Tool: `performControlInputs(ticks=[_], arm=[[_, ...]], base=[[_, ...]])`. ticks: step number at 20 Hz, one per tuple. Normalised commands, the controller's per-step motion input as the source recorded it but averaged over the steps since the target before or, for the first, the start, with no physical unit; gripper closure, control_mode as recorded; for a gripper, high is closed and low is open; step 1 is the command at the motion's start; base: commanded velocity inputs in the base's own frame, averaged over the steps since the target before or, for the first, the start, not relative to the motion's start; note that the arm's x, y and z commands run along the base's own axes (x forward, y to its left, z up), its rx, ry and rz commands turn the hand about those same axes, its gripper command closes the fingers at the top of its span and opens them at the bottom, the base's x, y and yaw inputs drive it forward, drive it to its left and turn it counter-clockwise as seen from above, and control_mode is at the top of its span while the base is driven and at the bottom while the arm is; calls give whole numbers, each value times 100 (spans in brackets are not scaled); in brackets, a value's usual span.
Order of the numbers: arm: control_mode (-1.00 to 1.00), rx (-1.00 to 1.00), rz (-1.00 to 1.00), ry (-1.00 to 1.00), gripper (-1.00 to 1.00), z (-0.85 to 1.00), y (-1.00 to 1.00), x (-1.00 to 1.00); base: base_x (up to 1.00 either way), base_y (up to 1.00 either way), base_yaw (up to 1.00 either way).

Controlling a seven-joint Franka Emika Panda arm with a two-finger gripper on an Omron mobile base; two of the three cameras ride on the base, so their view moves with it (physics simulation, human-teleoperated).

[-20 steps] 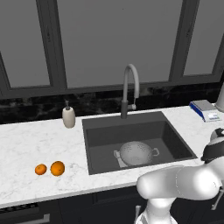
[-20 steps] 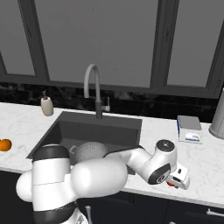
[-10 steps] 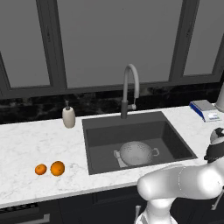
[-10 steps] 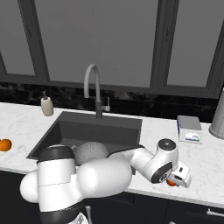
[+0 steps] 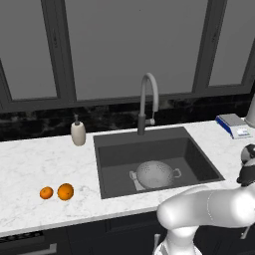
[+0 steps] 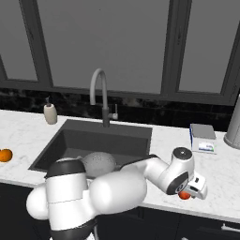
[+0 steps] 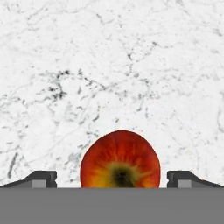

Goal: Put the colander in the sink, put the apple, orange, tangerine in the colander, and turn on the sink faucet and pour water over the colander.

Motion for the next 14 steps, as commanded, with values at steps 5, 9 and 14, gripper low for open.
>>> performControlInputs(ticks=[5, 9, 14], arm=[[-100, 0, 0, 1, -100, 0, -4, 0], [-100, 0, 0, 9, -100, -12, 0, -1], [-100, 0, 0, 10, 100, -20, 0, 0]], base=[[0, 0, 0], [0, 0, 0], [0, 0, 0]])
